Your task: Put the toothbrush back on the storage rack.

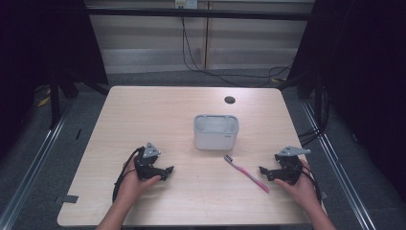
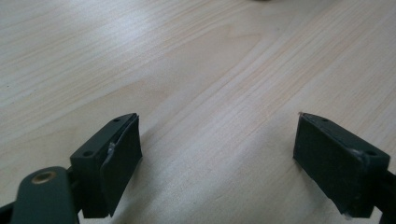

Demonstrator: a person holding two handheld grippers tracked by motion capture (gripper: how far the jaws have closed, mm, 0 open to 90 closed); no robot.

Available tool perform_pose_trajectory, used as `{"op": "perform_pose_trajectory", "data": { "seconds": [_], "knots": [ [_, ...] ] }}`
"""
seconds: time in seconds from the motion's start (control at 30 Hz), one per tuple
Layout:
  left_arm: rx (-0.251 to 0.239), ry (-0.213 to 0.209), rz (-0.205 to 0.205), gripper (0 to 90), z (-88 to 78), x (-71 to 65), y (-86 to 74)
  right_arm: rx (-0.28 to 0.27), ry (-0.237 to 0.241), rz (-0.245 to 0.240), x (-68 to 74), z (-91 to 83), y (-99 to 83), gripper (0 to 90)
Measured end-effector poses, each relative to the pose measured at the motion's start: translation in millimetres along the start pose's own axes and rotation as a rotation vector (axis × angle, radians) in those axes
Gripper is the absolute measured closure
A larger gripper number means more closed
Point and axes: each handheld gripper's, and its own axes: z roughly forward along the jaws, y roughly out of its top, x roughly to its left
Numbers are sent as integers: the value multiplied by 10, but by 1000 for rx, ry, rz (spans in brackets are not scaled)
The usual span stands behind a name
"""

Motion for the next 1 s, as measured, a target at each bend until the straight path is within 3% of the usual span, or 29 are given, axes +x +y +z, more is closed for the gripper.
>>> {"op": "perform_pose_trajectory", "data": {
  "seconds": [0.13,0.2,0.27,0.37,0.47,0.53,0.87,1.0],
  "knots": [
    [-1,1,2,146,2,3,1,9,-11,13,12,2,14,139],
    [2,1,4,143,2,4,3,39,-7,24,22,-7,48,148],
    [0,-3,0,141,5,3,3,76,5,7,52,-16,101,212],
    [0,-2,0,141,5,4,3,89,22,-8,96,-18,158,224],
    [1,-2,1,140,5,5,4,109,21,-56,178,-18,265,250],
    [1,-5,2,136,7,6,5,123,62,-68,249,3,368,269],
    [6,-7,14,118,24,18,20,183,138,-94,389,87,565,301],
    [5,-7,14,117,24,18,20,198,148,-100,428,98,625,308]
  ]
}}
